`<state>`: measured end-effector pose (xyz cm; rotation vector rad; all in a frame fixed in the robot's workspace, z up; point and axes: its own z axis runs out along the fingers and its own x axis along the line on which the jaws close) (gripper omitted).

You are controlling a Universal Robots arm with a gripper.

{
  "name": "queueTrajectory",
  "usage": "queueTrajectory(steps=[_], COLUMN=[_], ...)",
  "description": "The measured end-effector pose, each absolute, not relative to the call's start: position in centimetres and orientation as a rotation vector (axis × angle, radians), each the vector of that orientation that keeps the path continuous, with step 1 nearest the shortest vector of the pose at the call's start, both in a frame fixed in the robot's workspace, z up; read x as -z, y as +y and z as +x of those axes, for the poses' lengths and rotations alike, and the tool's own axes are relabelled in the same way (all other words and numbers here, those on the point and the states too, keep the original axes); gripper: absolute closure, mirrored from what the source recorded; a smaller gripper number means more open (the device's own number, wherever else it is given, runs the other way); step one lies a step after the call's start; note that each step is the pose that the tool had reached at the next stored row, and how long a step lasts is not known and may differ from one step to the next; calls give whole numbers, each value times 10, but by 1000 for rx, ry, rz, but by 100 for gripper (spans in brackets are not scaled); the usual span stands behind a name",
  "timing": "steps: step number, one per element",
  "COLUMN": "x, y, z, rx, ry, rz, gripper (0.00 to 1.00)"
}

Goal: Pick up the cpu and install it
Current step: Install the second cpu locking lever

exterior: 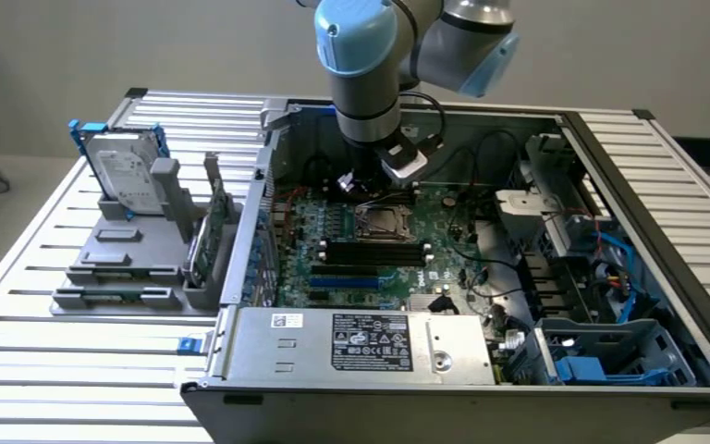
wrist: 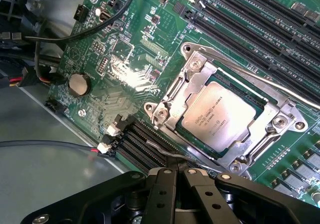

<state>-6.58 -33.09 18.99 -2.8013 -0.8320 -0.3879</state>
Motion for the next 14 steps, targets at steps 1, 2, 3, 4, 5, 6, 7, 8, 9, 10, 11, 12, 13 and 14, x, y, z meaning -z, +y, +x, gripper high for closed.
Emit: queueTrajectory(steps=[1,2,3,4,5,6,7,8,9,10,11,12,13,14], x=[-190,-190,-190,-190,-190,-190,-190,-190,-190,-190,-190,-190,-190,-190], y=[-331,-331,-331,-331,-331,-331,-331,-331,-331,-331,-331,-331,-331,-331], z=[-66,-66,-66,-66,-66,-66,-66,-66,-66,-66,-66,-66,-66,-66], rx=[388,388,388,388,388,388,388,388,388,388,388,388,388,388], ry=[-832,-832,-832,-832,-832,-832,-832,-832,-832,-832,-832,-832,-832,-832], rz=[-2801,-2801,-2801,-2801,-2801,-2801,-2801,-2801,-2801,-2801,-2801,-2801,-2801,-2801], gripper=[89,89,89,89,89,89,89,89,89,89,89,89,89,89])
